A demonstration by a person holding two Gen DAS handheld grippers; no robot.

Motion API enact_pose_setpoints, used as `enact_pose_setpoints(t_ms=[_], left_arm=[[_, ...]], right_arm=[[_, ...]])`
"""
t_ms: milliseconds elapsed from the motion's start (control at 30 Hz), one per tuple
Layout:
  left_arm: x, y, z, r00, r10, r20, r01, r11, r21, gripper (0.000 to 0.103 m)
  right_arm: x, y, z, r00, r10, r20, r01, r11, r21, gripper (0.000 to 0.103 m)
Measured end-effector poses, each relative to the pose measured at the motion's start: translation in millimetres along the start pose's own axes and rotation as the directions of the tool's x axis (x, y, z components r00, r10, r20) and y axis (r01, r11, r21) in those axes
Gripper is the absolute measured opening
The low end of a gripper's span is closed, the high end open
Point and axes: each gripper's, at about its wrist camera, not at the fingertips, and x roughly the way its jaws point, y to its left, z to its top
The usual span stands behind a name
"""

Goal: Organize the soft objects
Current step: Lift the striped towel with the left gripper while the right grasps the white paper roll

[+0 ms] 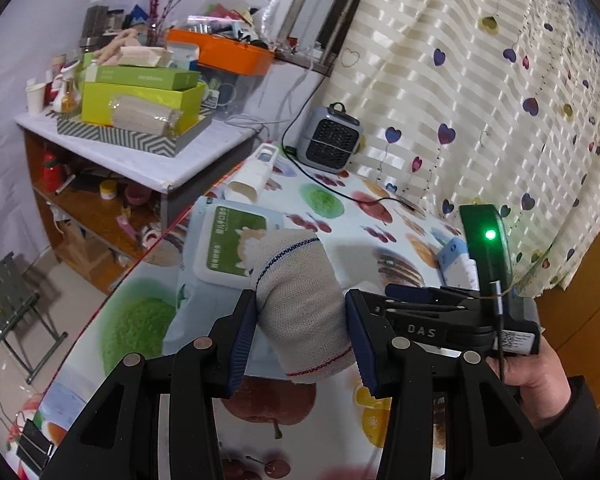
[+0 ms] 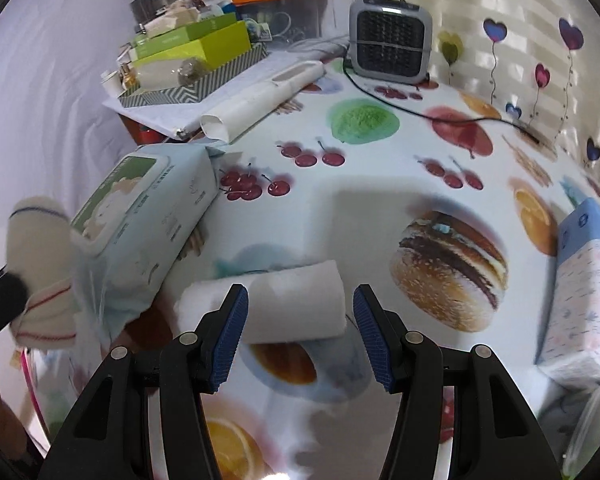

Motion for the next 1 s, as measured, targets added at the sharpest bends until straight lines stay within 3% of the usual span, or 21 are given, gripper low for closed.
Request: enact_pose_setpoints(t_ms=[200,267,367,567,667,733,800,867,1000], left_arm=[[1.0,4.2,-1.7,1.000,-0.003,-0.007,0.003,1.000,-0.010,0.043],[0.2,3.7,-2.1,1.000,-0.006,-0.003,0.006,1.000,-0.008,0.043],[1.2,1.0,-4.7,1.000,-0.016,-0.006,0.016,1.000,-0.007,0.043],[-4.6,-3.6,-7.5,1.000,-0.030,-0.002,0.030,1.000,0.001,0.044],[-7.9,-1.1,-6.1,1.000,-0.021,0.007,0.021,1.000,-0.004,0.044],[-8.8,0.5,-5.5,1.000,-0.017,0.011,0.017,1.000,-0.009,0.044],[-9.5,1.2,-5.2,1.000,-0.019,0.011,0.019,1.000,-0.012,0.044],[-10.2,1.6,-5.8,1.000,-0.018,0.011,0.018,1.000,-0.011,0.044],[-9.4,3.5,-4.8,1.000,-0.010,0.011,0.010,1.000,-0.017,0.044]], right_arm=[[8.5,1.4,-3.4,0.999,-0.007,-0.044,0.008,1.000,0.003,0.054],[3.8,0.3,-7.2,0.999,-0.009,-0.046,0.009,1.000,0.004,0.030],[-4.2,0.5,-16.4,0.998,-0.037,-0.045,0.036,0.999,-0.012,0.011],[-13.3,4.7,-31.8,0.999,-0.011,-0.051,0.008,0.999,-0.047,0.007],[-18.4,16.4,-38.9,0.988,0.115,-0.104,-0.126,0.986,-0.105,0.008],[-21.1,28.2,-43.4,0.988,0.091,-0.126,-0.115,0.974,-0.194,0.010],[-27.5,40.2,-45.9,0.995,0.042,-0.091,-0.067,0.952,-0.299,0.022],[-33.6,43.2,-42.9,0.998,0.034,-0.046,-0.047,0.940,-0.337,0.056],[-33.7,45.7,-31.8,0.999,0.043,-0.003,-0.041,0.925,-0.379,0.059]])
